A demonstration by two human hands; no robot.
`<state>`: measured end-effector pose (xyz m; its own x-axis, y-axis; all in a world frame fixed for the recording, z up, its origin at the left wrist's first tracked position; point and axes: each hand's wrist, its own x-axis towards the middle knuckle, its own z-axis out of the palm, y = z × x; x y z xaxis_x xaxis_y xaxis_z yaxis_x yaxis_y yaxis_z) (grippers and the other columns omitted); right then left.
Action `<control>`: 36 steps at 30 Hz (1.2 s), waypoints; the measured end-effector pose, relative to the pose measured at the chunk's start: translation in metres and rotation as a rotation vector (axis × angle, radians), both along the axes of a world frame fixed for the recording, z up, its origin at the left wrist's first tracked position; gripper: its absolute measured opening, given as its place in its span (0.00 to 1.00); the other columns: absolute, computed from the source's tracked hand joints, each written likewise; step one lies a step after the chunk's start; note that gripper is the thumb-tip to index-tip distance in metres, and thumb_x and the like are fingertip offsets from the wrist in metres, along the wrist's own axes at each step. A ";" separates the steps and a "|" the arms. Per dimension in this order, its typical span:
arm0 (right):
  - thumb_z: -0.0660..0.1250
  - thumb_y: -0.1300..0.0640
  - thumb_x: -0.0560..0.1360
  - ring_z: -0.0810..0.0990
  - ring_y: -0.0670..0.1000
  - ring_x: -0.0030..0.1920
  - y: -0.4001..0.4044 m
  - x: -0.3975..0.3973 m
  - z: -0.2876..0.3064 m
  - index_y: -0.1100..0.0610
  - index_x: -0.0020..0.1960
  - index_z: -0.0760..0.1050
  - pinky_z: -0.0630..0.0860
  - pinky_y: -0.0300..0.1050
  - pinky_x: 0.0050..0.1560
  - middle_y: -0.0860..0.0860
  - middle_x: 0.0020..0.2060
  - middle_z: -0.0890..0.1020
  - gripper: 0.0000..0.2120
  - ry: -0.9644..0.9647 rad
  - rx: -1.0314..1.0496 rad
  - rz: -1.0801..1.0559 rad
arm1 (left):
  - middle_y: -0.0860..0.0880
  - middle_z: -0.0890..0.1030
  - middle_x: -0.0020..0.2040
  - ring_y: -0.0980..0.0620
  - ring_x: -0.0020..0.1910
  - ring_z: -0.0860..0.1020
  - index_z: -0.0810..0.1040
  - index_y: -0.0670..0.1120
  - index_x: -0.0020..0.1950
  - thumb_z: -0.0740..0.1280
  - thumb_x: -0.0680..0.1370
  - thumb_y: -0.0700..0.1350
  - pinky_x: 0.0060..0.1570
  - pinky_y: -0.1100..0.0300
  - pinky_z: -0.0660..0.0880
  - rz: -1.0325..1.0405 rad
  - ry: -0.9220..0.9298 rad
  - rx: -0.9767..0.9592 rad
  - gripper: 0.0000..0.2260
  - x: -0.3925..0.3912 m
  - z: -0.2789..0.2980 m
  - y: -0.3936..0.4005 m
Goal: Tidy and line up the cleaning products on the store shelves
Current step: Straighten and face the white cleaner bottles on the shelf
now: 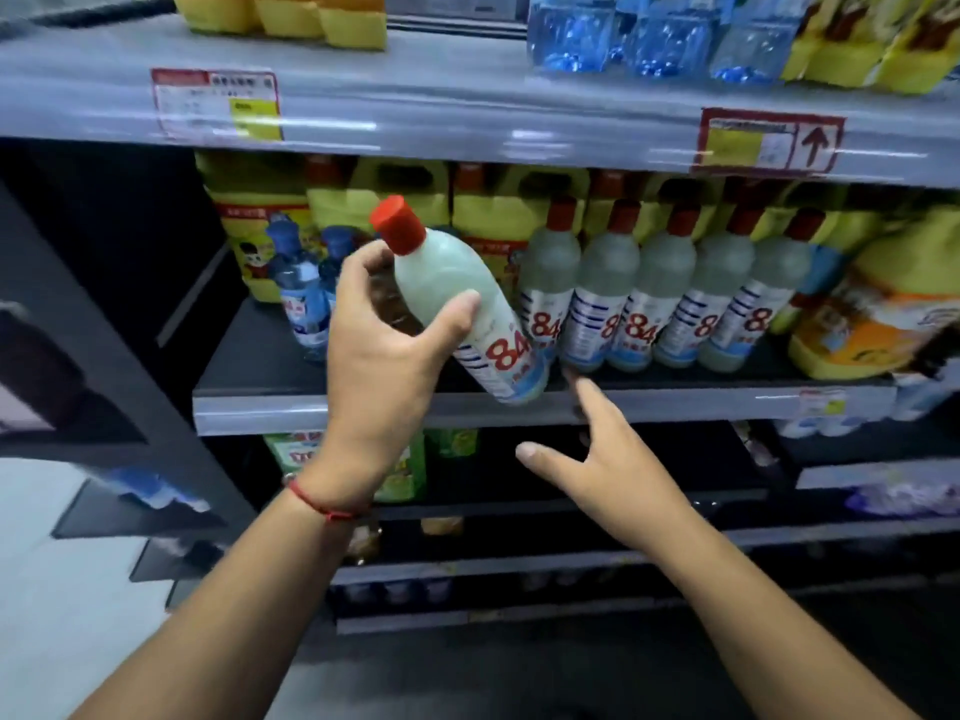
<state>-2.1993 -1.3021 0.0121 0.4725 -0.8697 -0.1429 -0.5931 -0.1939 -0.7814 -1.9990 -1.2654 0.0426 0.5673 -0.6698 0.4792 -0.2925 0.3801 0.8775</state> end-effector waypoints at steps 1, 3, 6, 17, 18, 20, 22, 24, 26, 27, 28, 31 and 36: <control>0.75 0.34 0.67 0.65 0.41 0.74 0.004 0.001 -0.001 0.43 0.81 0.49 0.65 0.43 0.72 0.39 0.76 0.63 0.52 -0.114 0.082 -0.014 | 0.48 0.83 0.55 0.51 0.54 0.83 0.74 0.45 0.63 0.77 0.72 0.48 0.54 0.55 0.79 -0.040 0.120 -0.002 0.23 0.000 -0.001 0.010; 0.79 0.42 0.64 0.76 0.40 0.66 0.017 0.000 -0.003 0.43 0.77 0.59 0.75 0.41 0.64 0.39 0.68 0.75 0.48 -0.362 0.263 0.030 | 0.48 0.84 0.52 0.50 0.51 0.83 0.75 0.45 0.62 0.77 0.70 0.50 0.51 0.54 0.80 -0.125 0.347 0.057 0.24 -0.002 -0.016 0.028; 0.77 0.57 0.65 0.83 0.45 0.50 0.052 0.005 -0.013 0.52 0.66 0.75 0.78 0.38 0.47 0.48 0.53 0.85 0.30 -0.469 0.425 0.127 | 0.47 0.84 0.48 0.48 0.47 0.82 0.76 0.45 0.58 0.76 0.68 0.55 0.47 0.52 0.80 -0.219 0.634 0.196 0.24 -0.020 -0.054 0.052; 0.80 0.50 0.68 0.83 0.37 0.46 0.143 0.000 -0.079 0.41 0.63 0.71 0.77 0.31 0.40 0.41 0.50 0.83 0.27 -0.048 0.424 -0.073 | 0.42 0.81 0.38 0.47 0.35 0.81 0.80 0.39 0.46 0.65 0.71 0.70 0.43 0.53 0.81 -0.369 1.505 0.618 0.32 -0.065 -0.141 0.109; 0.80 0.49 0.68 0.83 0.37 0.46 0.144 -0.001 -0.081 0.41 0.62 0.71 0.77 0.31 0.41 0.41 0.50 0.83 0.27 -0.036 0.431 -0.071 | 0.42 0.81 0.38 0.47 0.36 0.81 0.80 0.39 0.46 0.66 0.72 0.69 0.44 0.53 0.80 -0.362 1.512 0.617 0.31 -0.066 -0.143 0.110; 0.80 0.49 0.68 0.83 0.38 0.46 0.144 -0.005 -0.082 0.40 0.61 0.71 0.78 0.33 0.43 0.41 0.50 0.83 0.27 -0.030 0.448 -0.082 | 0.42 0.81 0.38 0.47 0.36 0.81 0.80 0.38 0.48 0.67 0.72 0.68 0.47 0.52 0.79 -0.363 1.501 0.634 0.31 -0.068 -0.147 0.110; 0.79 0.48 0.68 0.84 0.40 0.47 0.142 -0.009 -0.081 0.40 0.61 0.72 0.81 0.39 0.48 0.42 0.50 0.84 0.26 -0.041 0.466 -0.099 | 0.42 0.82 0.39 0.46 0.37 0.82 0.80 0.38 0.52 0.67 0.72 0.67 0.48 0.50 0.79 -0.380 1.460 0.647 0.31 -0.072 -0.146 0.107; 0.79 0.45 0.65 0.84 0.41 0.48 0.139 -0.016 -0.081 0.40 0.62 0.73 0.82 0.46 0.53 0.42 0.51 0.84 0.28 -0.054 0.479 -0.118 | 0.42 0.82 0.41 0.46 0.38 0.82 0.80 0.38 0.55 0.66 0.75 0.65 0.45 0.50 0.80 -0.398 1.413 0.657 0.29 -0.076 -0.141 0.104; 0.77 0.42 0.61 0.84 0.43 0.49 0.136 -0.022 -0.082 0.41 0.63 0.73 0.82 0.50 0.55 0.43 0.51 0.85 0.31 -0.083 0.506 -0.143 | 0.41 0.82 0.42 0.45 0.39 0.82 0.79 0.38 0.58 0.65 0.77 0.63 0.43 0.51 0.81 -0.428 1.354 0.660 0.28 -0.080 -0.137 0.100; 0.77 0.42 0.61 0.85 0.43 0.50 0.134 -0.028 -0.083 0.41 0.63 0.74 0.82 0.51 0.56 0.43 0.51 0.85 0.31 -0.103 0.513 -0.162 | 0.40 0.81 0.43 0.45 0.39 0.83 0.79 0.38 0.60 0.64 0.77 0.61 0.42 0.51 0.82 -0.451 1.318 0.666 0.27 -0.084 -0.135 0.097; 0.77 0.43 0.61 0.85 0.44 0.50 0.132 -0.035 -0.082 0.42 0.62 0.74 0.82 0.52 0.56 0.43 0.51 0.85 0.31 -0.125 0.525 -0.186 | 0.39 0.81 0.44 0.45 0.39 0.83 0.78 0.37 0.62 0.64 0.78 0.60 0.42 0.50 0.82 -0.480 1.281 0.681 0.27 -0.091 -0.132 0.093; 0.77 0.45 0.61 0.85 0.45 0.51 0.128 -0.061 -0.078 0.43 0.62 0.75 0.82 0.52 0.57 0.45 0.51 0.86 0.30 -0.192 0.566 -0.239 | 0.38 0.81 0.47 0.44 0.42 0.83 0.76 0.36 0.65 0.64 0.78 0.56 0.41 0.50 0.82 -0.549 1.193 0.715 0.25 -0.111 -0.128 0.082; 0.77 0.47 0.62 0.85 0.48 0.53 0.119 -0.120 -0.070 0.46 0.62 0.76 0.81 0.53 0.59 0.47 0.52 0.86 0.28 -0.278 0.583 -0.332 | 0.34 0.80 0.62 0.33 0.58 0.81 0.72 0.48 0.72 0.68 0.71 0.53 0.48 0.44 0.82 -0.718 0.917 0.793 0.30 -0.157 -0.127 0.062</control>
